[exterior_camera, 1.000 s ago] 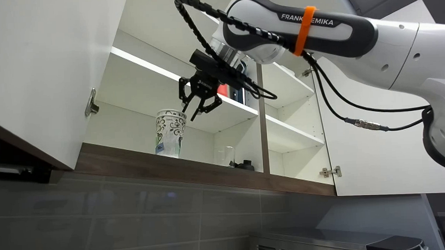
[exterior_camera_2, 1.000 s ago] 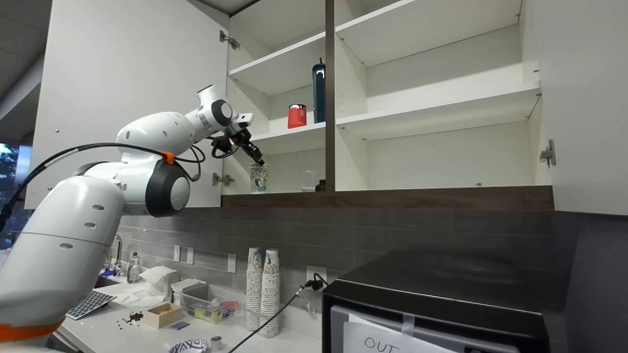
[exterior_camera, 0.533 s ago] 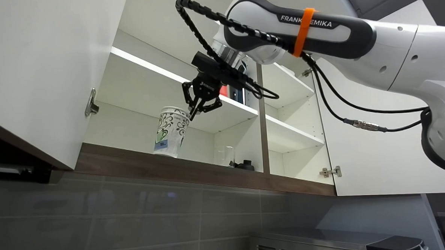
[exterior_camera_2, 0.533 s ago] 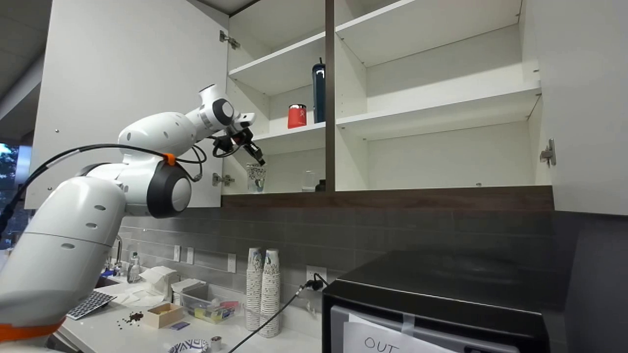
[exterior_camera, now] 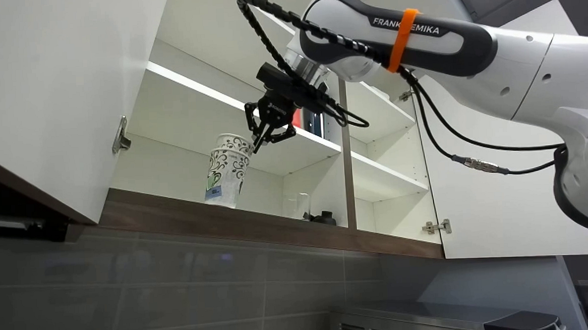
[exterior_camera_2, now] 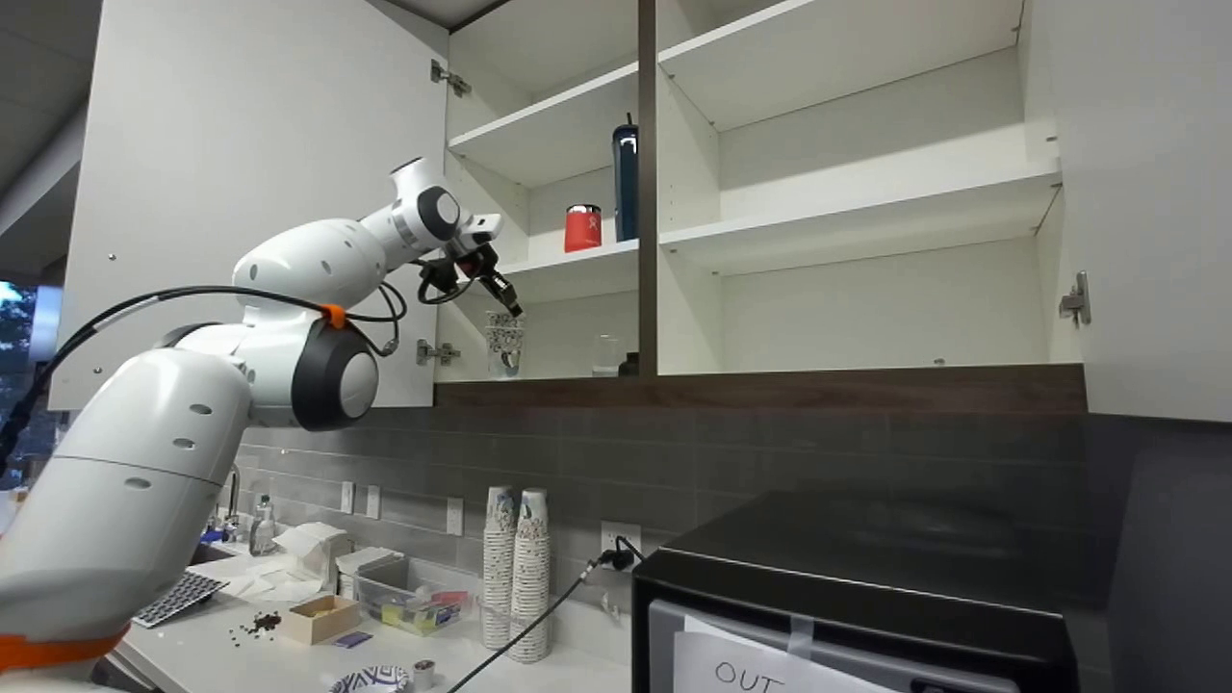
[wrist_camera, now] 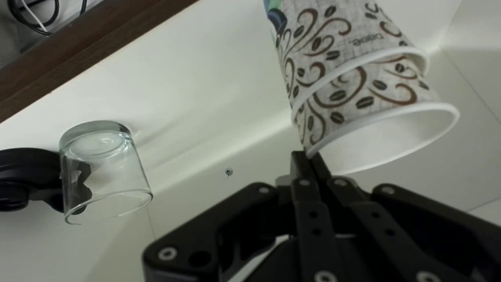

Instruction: Remove the cup from the stack

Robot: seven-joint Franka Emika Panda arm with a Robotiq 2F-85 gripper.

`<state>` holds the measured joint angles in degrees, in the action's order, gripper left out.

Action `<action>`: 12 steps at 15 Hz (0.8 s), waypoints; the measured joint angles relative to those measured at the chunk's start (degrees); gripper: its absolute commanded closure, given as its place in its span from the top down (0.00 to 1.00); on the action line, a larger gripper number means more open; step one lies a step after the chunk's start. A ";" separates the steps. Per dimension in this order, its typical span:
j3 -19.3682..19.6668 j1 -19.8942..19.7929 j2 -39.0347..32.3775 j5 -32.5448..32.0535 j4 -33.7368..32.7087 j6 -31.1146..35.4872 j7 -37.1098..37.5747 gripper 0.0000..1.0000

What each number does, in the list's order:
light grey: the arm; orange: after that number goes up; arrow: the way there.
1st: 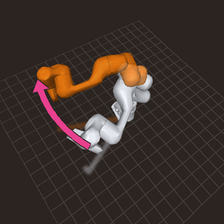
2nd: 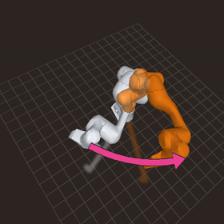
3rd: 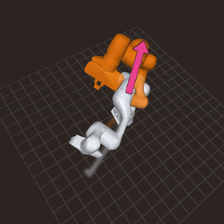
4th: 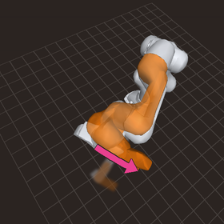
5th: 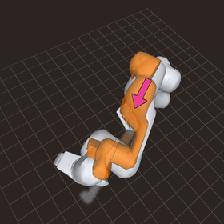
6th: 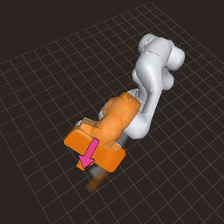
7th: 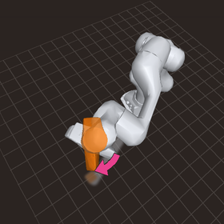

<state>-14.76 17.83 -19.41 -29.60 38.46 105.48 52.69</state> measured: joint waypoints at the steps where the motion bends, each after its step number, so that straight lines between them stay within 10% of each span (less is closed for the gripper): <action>1: 0.00 -0.01 -0.05 0.22 -0.41 0.00 0.19 0.01; 12: -1.12 -3.22 -2.30 13.36 -4.54 0.40 4.86 0.01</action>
<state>-15.87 14.61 -21.71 -16.24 33.92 105.88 57.56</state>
